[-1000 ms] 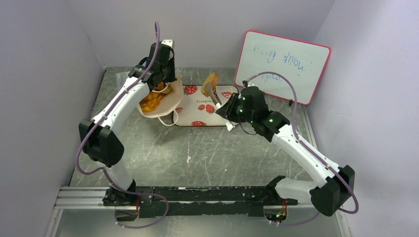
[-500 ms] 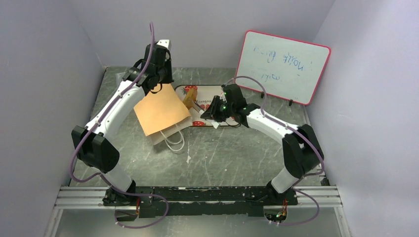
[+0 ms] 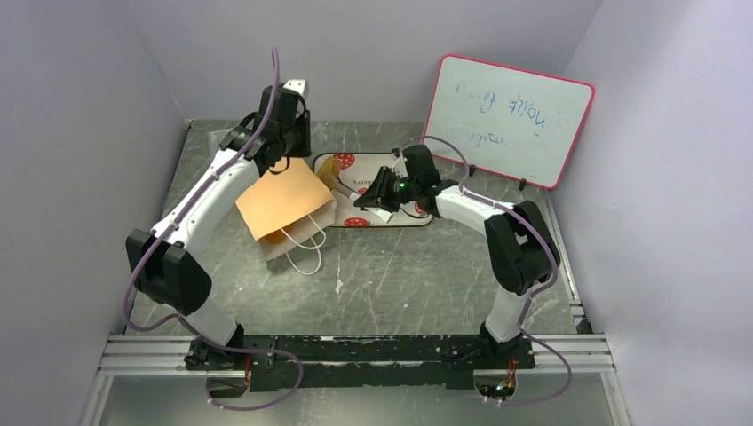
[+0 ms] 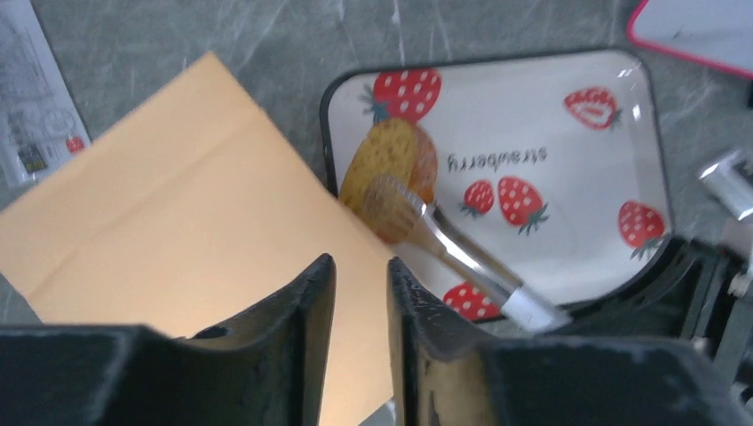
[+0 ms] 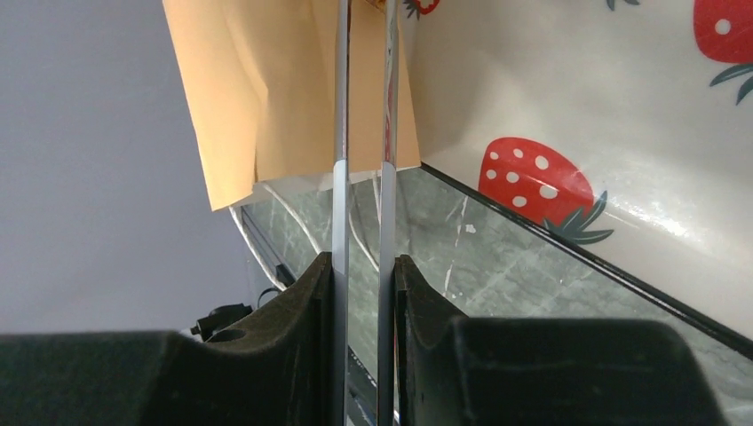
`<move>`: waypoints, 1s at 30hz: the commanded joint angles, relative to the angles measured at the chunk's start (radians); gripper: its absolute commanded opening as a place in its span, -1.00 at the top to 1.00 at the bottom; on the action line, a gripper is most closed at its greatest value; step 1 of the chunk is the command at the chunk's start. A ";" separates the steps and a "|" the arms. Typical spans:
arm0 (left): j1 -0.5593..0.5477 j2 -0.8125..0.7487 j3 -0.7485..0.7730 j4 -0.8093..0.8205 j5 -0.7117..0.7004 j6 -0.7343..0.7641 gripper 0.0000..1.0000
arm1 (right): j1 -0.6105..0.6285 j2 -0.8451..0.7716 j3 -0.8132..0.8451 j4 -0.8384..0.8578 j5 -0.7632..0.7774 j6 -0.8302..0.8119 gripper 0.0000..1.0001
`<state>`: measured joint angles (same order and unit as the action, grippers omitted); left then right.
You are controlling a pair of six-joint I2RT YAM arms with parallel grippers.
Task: Take the fake bread out of the paper bag
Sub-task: Place the fake bread in the container.
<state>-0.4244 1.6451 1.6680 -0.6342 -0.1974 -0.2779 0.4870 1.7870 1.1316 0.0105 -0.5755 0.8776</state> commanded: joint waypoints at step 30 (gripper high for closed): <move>-0.335 -0.248 -0.432 -0.341 -0.430 -0.291 -0.13 | -0.096 0.180 0.143 -0.059 -0.081 -0.131 -0.04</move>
<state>-0.7345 1.4025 1.2434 -0.8665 -0.5220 -0.4751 0.4007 1.9755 1.2594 -0.0296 -0.6647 0.7803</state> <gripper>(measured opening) 0.552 0.516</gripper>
